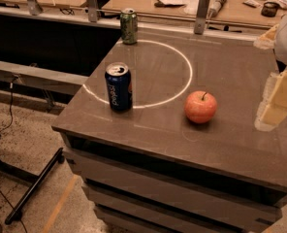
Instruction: Move apple near pepsi can
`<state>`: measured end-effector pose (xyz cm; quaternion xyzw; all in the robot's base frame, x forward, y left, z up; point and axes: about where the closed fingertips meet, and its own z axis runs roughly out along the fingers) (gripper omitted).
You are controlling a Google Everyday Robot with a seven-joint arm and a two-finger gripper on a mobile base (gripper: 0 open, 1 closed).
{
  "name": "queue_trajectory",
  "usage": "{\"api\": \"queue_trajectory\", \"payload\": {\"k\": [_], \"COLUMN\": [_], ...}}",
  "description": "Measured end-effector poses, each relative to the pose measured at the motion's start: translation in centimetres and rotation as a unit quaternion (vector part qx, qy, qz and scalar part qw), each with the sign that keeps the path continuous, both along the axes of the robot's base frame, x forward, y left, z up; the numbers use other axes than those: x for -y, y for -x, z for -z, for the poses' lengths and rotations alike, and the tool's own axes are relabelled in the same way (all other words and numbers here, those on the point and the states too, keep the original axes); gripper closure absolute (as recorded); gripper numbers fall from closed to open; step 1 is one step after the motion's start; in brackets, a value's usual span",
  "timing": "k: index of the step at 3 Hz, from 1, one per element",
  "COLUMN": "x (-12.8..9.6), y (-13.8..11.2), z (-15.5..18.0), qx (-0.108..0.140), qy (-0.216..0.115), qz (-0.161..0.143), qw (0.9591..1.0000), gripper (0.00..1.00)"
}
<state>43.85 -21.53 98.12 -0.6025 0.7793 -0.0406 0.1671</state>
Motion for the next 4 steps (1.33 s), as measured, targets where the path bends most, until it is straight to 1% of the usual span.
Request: {"api": "queue_trajectory", "payload": {"k": [1,2,3,4], "x": [0.0,-0.9,-2.1,-2.9], "y": [0.0,-0.7,-2.5,-5.0], "z": [0.0,0.6,2.4,5.4], "qx": [0.000,-0.008,-0.017,-0.034], "qy": [0.000,0.000,-0.007,-0.020], "qz": [0.000,-0.009,-0.017,-0.018], "qw": [1.0000,0.9999,0.9997,0.9991], "gripper": [0.00,0.00,0.00,0.00]}}
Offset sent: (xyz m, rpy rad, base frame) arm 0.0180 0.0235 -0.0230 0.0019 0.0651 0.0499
